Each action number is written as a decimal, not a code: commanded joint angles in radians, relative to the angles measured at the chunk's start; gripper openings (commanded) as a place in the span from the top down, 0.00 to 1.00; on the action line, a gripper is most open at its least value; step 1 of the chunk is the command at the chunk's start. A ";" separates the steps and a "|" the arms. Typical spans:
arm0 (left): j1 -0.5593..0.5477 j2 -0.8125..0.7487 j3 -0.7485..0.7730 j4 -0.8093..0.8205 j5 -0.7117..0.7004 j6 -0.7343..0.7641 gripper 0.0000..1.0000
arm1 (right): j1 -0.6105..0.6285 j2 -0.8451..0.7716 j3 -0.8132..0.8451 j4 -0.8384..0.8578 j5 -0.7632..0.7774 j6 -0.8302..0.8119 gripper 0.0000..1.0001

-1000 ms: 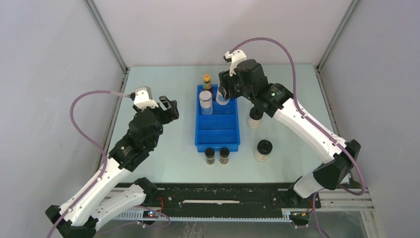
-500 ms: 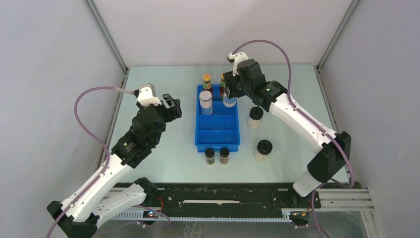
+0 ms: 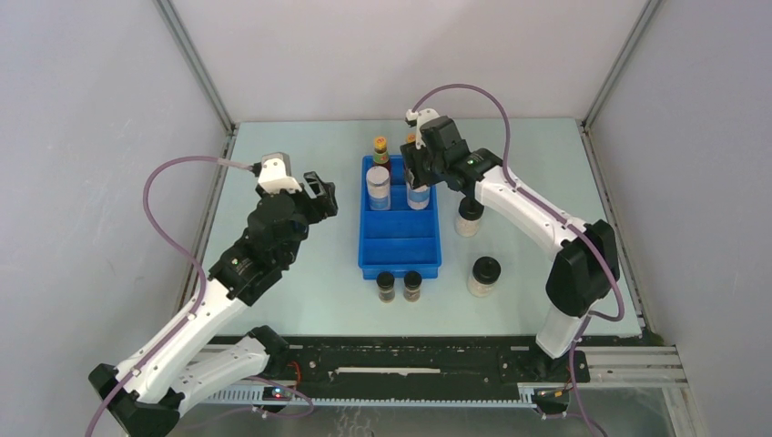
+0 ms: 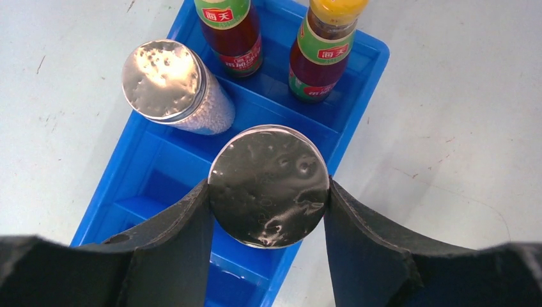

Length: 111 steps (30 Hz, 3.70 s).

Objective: Organize the condiment bottles
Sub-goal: Place the bottle in the storage box.

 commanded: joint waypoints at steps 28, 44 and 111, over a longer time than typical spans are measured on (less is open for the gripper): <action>0.000 0.023 0.038 0.044 0.011 -0.005 0.23 | -0.025 0.068 0.024 0.144 -0.041 0.021 1.00; 0.001 0.023 0.037 0.044 0.009 -0.003 0.23 | -0.034 0.090 -0.007 0.169 -0.057 0.033 1.00; 0.004 0.017 0.013 0.040 0.004 -0.020 0.23 | -0.052 0.130 -0.038 0.160 -0.046 0.036 0.76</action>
